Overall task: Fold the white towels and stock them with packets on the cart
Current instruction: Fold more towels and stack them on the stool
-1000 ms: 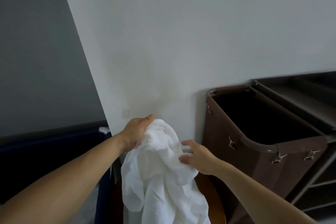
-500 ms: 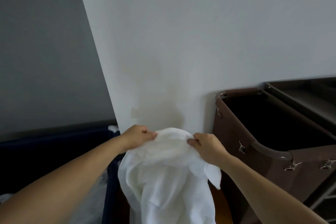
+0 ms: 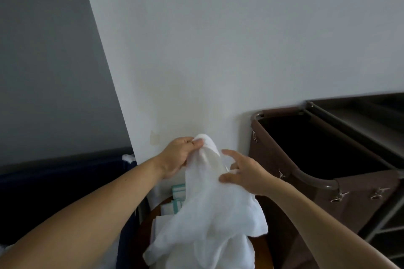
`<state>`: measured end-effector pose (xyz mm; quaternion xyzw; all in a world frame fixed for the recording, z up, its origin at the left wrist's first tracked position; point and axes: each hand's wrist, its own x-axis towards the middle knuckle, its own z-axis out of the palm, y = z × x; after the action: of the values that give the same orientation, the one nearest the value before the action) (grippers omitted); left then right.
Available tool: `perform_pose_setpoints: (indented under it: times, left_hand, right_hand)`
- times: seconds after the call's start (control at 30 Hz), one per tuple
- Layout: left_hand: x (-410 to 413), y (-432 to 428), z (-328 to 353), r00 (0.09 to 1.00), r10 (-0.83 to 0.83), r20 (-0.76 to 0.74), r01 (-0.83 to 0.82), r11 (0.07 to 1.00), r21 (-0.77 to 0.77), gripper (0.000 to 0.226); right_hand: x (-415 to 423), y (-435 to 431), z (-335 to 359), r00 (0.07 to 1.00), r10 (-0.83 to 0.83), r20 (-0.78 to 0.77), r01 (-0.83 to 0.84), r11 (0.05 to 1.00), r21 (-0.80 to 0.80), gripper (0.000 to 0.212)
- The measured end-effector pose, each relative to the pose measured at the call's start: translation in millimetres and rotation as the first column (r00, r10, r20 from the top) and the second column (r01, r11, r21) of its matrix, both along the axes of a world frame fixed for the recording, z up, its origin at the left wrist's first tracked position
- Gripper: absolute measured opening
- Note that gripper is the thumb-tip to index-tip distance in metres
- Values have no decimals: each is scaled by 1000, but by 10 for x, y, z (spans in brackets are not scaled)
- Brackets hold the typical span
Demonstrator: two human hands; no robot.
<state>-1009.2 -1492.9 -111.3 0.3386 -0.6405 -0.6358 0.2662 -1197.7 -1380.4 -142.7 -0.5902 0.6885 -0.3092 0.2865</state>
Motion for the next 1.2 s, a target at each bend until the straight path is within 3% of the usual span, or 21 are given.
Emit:
perform_pose_setpoints:
  times: [0.1, 0.27, 0.37, 0.47, 0.53, 0.67, 0.73, 0.8, 0.83, 0.9, 0.97, 1.03, 1.13, 1.2]
  left_hand:
    - [-38, 14, 106, 985, 50, -164, -17, 981, 195, 33]
    - [8, 111, 106, 969, 36, -245, 47, 945, 324, 40]
    - [58, 108, 71, 966, 36, -257, 57, 938, 343, 39]
    - [57, 112, 81, 967, 7, -256, 78, 944, 321, 43]
    - [45, 148, 92, 975, -28, -222, 99, 944, 316, 46]
    - [72, 104, 52, 974, -80, -212, 140, 947, 288, 47]
    - [125, 0, 60, 993, 42, -111, -18, 978, 209, 42]
    - [232, -125, 42, 954, 170, 248, -139, 981, -136, 34]
    - [286, -149, 24, 870, 202, 449, -68, 952, -298, 29]
    - [336, -123, 2, 745, 127, 655, 157, 921, -356, 38]
    - [258, 17, 57, 779, -40, 626, 316, 887, -336, 73]
    - [109, 175, 88, 781, -93, 618, 427, 802, -418, 80]
    - [-38, 273, 28, 792, 13, 611, 418, 718, -556, 31]
    - [-18, 232, -2, 811, 8, 584, 401, 720, -567, 21]
  right_hand:
    - [-19, 101, -112, 1000, 18, -4, -17, 997, 75, 66]
    - [-56, 137, -199, 996, -46, -76, 44, 999, -27, 8]
    - [-54, 142, -151, 992, -96, -80, 92, 995, -50, 12]
    - [-21, 107, -184, 993, -81, -85, 84, 996, 31, 51]
    - [13, 71, -225, 988, -88, -129, 92, 995, 25, 61]
    - [58, 13, -186, 954, -84, -287, 75, 996, -42, 20]
    - [29, -8, -137, 930, -130, -344, 101, 990, -100, 31]
    - [-32, -35, -30, 923, -167, -347, 123, 982, -147, 26]
    - [-47, -48, 44, 916, -166, -366, 114, 980, -161, 25]
    - [-40, -99, 186, 898, -145, -416, 78, 982, -173, 28]
    - [38, -150, 288, 874, -124, -470, 38, 981, -190, 25]
    - [154, -183, 348, 847, -85, -525, -24, 980, -197, 24]
    - [240, -181, 397, 836, -16, -549, -91, 982, -167, 23]
    - [215, -146, 403, 887, 32, -461, -103, 986, -131, 22]
